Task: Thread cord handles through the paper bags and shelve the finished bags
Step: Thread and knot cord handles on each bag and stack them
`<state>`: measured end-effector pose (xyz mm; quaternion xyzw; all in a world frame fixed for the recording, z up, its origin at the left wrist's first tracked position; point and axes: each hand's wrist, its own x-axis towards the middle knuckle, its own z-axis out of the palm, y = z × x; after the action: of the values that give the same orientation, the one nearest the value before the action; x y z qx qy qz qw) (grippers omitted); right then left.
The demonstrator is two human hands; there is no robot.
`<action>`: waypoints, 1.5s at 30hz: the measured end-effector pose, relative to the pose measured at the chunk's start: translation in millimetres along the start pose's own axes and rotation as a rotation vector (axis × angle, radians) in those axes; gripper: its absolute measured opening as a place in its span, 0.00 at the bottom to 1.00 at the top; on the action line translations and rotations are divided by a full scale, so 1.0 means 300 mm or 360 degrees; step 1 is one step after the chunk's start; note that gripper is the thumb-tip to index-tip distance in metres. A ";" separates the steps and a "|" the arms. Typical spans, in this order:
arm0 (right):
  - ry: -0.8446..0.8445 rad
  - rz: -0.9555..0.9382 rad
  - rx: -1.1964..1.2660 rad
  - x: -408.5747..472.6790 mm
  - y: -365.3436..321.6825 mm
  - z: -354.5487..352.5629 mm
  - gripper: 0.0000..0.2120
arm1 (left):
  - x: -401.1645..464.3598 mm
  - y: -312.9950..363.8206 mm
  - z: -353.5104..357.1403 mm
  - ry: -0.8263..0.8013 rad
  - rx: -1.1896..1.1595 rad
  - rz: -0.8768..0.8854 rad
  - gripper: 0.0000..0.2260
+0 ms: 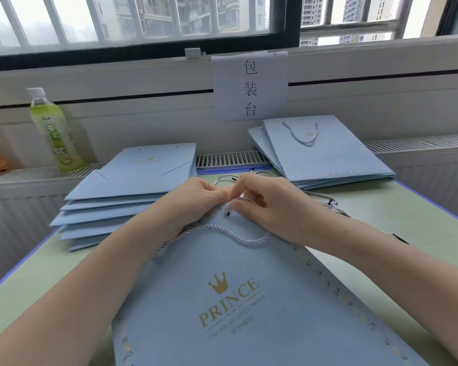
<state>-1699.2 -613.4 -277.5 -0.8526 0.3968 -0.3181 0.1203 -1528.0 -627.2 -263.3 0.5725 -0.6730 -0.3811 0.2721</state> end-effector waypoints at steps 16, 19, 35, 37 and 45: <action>0.0252 -0.0057 -0.0287 -0.015 -0.059 0.027 0.03 | 0.017 -0.005 0.046 0.0071 -0.0203 0.0107 0.13; 0.0248 -0.0060 -0.0307 -0.016 -0.068 0.025 0.04 | 0.019 -0.004 0.038 -0.0008 -0.0269 0.0020 0.13; 0.0342 0.0287 0.1219 0.012 -0.064 -0.060 0.03 | 0.004 0.006 0.010 0.0124 0.0073 0.0218 0.20; 0.0429 0.0363 0.1470 0.017 -0.055 -0.078 0.03 | 0.007 0.012 0.010 0.0298 0.0288 0.0399 0.22; 0.0351 0.0594 0.0728 0.030 -0.021 -0.097 0.09 | 0.001 0.014 -0.024 0.0664 0.0499 0.0560 0.24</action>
<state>-1709.8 -614.6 -248.4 -0.6763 0.4754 -0.4619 0.3215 -1524.6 -628.6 -255.8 0.5481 -0.7419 -0.0941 0.3745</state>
